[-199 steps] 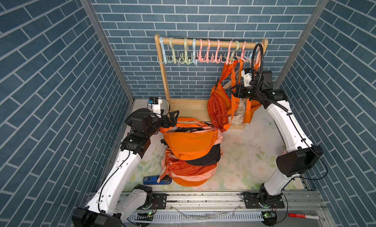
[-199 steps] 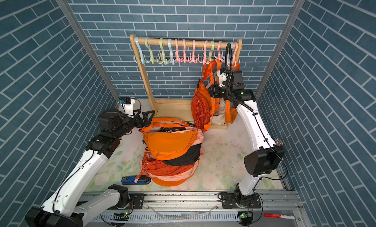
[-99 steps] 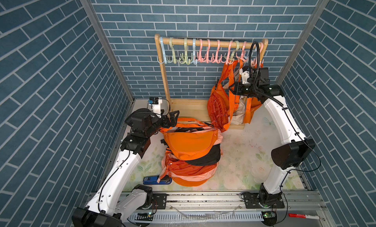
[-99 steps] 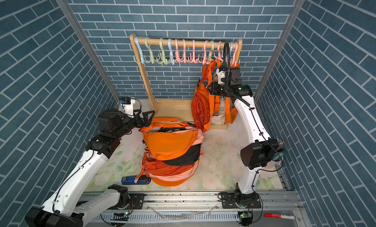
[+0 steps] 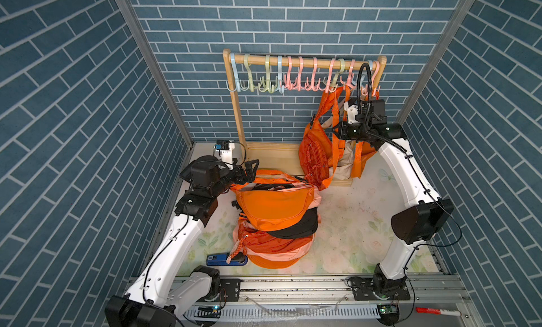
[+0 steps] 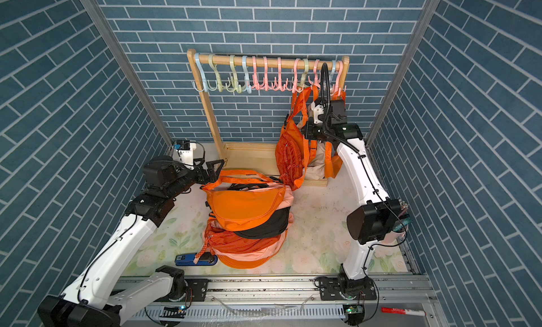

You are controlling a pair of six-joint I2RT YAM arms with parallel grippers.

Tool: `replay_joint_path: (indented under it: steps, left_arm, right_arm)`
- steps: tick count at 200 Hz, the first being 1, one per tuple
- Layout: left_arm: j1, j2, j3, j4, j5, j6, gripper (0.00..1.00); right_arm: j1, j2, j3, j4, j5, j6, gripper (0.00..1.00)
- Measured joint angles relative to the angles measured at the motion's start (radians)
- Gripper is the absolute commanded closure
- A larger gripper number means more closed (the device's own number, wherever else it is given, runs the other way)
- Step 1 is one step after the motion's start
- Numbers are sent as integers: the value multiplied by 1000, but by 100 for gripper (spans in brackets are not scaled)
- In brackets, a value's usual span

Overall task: Take the bag off the hook
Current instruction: Pick up the bag from the hook.

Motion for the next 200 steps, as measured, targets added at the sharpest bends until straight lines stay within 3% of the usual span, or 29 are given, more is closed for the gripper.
replay_joint_path:
  steps: [7, 90, 131, 200]
  left_arm:
    - [0, 1, 0, 0, 0, 0, 2]
    - [-49, 119, 63, 28, 5, 18, 1]
    - [-142, 251, 246, 47, -38, 95, 1]
    - [-249, 574, 528, 162, -41, 174, 1]
  right_arm:
    - [0, 0, 0, 3, -4, 3, 100]
    - [3, -90, -121, 49, -20, 12, 100]
    - [3, -188, -164, 84, -21, 11, 100]
    - [3, -204, -177, 90, -23, 12, 100]
